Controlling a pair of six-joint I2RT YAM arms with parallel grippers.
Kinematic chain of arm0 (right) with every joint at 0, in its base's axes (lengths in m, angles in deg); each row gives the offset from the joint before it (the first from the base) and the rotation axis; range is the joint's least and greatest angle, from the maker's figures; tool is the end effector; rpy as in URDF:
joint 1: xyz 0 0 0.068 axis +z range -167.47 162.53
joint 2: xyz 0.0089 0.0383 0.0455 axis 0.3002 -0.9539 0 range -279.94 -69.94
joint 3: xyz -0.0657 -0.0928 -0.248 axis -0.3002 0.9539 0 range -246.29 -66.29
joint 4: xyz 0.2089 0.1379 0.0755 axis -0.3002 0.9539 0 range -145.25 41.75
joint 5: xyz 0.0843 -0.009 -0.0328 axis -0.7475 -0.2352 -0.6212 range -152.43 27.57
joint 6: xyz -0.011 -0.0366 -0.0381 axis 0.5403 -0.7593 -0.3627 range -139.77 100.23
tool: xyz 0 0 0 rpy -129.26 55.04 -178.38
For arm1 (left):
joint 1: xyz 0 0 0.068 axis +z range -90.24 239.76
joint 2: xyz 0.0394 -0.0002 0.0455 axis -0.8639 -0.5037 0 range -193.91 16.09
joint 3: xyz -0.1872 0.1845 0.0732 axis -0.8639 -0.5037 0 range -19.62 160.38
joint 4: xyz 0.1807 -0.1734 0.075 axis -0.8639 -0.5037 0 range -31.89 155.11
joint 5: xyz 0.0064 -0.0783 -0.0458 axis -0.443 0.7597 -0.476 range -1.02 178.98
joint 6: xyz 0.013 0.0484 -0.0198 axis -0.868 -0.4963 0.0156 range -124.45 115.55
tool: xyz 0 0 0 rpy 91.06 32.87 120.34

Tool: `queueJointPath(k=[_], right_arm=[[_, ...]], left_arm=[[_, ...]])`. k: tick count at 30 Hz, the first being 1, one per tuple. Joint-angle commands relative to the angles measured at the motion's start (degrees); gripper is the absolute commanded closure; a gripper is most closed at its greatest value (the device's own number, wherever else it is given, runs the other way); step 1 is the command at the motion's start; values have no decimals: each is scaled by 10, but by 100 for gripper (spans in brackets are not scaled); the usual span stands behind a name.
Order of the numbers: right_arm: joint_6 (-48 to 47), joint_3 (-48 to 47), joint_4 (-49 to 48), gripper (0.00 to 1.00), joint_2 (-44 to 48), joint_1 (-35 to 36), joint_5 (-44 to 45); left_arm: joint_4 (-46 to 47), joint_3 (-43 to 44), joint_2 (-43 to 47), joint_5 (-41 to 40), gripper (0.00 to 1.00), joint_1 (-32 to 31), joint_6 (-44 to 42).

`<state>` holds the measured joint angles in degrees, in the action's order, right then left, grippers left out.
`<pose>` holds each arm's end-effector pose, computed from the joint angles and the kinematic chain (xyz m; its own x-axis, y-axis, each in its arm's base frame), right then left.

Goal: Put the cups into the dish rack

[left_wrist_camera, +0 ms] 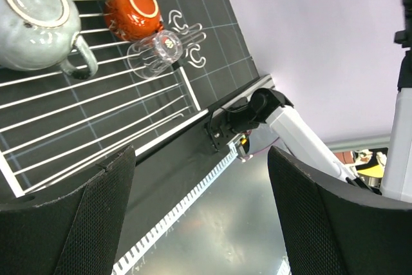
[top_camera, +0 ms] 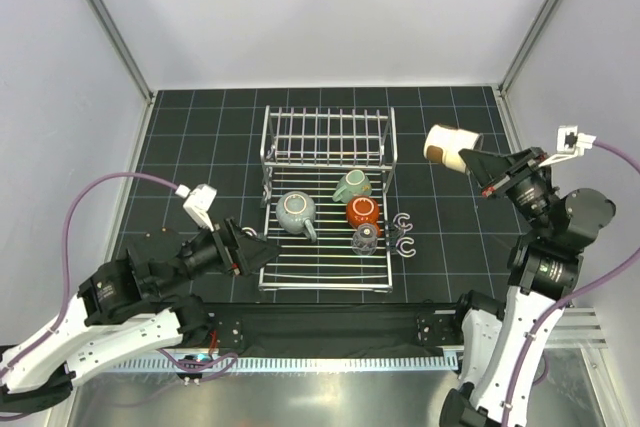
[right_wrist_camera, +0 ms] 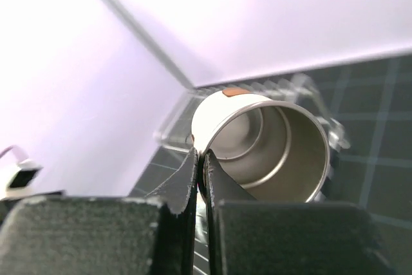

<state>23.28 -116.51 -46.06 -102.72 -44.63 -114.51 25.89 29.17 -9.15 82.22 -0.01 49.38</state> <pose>0.1095 -0.0245 0.4009 -0.1892 0.5687 -0.8005 -0.3897 0.7048 0.5928 0.0475 -0.0732 0.3496 -0.7267 -0.3451 -0.5940 0.3629 0.5413 -0.7585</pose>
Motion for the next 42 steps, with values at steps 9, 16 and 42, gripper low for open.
queueJointPath(k=[9,16,42], right_arm=[[363,-37,-443,96,-70,150,-102],[495,-4,-624,96,-109,318,-104],[235,80,-429,96,-142,694,196]], left_arm=[[85,-17,4,30,20,-2,1],[245,-40,-2,136,10,-2,-30],[437,-66,-27,97,0,-2,-27]])
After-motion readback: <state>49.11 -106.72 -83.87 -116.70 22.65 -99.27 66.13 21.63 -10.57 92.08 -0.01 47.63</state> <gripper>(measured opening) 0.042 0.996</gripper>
